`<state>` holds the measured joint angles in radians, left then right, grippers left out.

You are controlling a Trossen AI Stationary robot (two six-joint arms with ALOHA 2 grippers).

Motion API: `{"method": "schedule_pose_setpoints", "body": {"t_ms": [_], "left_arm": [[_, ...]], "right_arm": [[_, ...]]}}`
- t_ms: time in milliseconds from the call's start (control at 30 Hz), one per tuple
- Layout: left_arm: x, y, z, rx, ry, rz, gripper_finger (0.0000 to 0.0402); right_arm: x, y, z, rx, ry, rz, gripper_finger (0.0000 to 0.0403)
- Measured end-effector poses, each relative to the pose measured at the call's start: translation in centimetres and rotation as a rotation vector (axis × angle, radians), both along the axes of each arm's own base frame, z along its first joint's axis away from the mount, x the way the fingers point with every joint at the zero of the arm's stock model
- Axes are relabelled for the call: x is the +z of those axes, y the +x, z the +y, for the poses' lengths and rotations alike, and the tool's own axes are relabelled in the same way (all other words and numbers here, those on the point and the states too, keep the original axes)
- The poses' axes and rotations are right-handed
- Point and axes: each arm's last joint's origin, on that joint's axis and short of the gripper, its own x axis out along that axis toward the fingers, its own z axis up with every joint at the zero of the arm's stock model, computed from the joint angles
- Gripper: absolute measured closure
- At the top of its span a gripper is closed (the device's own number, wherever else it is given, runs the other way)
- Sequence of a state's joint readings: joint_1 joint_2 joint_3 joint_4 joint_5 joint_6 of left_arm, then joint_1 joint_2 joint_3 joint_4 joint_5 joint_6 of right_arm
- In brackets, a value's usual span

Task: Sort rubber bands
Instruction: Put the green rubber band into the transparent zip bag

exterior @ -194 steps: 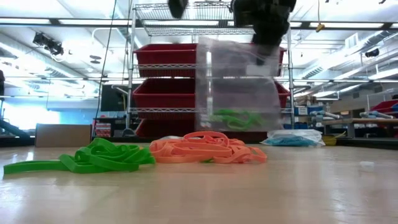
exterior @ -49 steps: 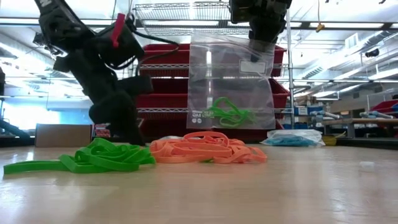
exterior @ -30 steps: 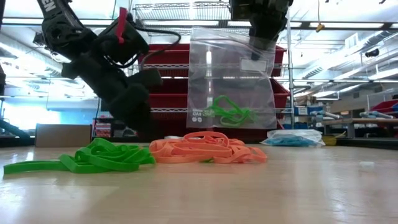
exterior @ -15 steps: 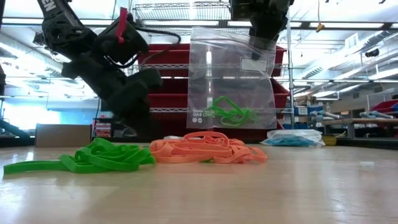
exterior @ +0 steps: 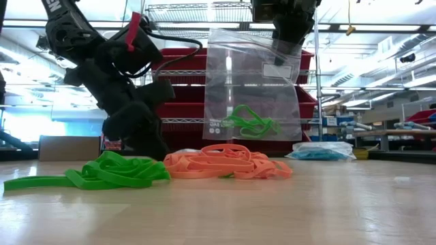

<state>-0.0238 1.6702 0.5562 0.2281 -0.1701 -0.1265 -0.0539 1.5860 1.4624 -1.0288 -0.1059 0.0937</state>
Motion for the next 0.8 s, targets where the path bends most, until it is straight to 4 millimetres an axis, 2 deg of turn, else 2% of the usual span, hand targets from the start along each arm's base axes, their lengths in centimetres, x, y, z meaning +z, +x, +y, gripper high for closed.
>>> {"method": "schedule_pose_setpoints", "body": {"t_ms": [100, 200, 400, 500, 633, 800], "left_arm": [[-0.5, 0.3, 0.0, -0.002, 0.009, -0.005, 0.0325], [-0.5, 0.6, -0.1, -0.014, 0.002, -0.046, 0.0385], [1.8, 1.2, -1.3, -0.067, -0.048, -0.142, 0.0397], [4.9, 1.8, -2.9, -0.141, -0.081, -0.252, 0.0399], [8.9, 1.9, -5.0, -0.191, -0.011, -0.319, 0.0400], [16.1, 2.5, -6.8, -0.249, 0.124, -0.457, 0.0400]], "right_arm": [[0.0, 0.0, 0.0, 0.000, 0.000, 0.000, 0.0403], [0.0, 0.0, 0.0, 0.001, 0.000, -0.001, 0.0403], [0.0, 0.0, 0.0, -0.002, -0.003, -0.003, 0.0403], [0.0, 0.0, 0.0, -0.004, -0.002, -0.002, 0.0403], [0.0, 0.0, 0.0, -0.002, -0.003, -0.003, 0.0403], [0.1, 0.2, 0.0, -0.002, -0.004, -0.016, 0.0403]]}}
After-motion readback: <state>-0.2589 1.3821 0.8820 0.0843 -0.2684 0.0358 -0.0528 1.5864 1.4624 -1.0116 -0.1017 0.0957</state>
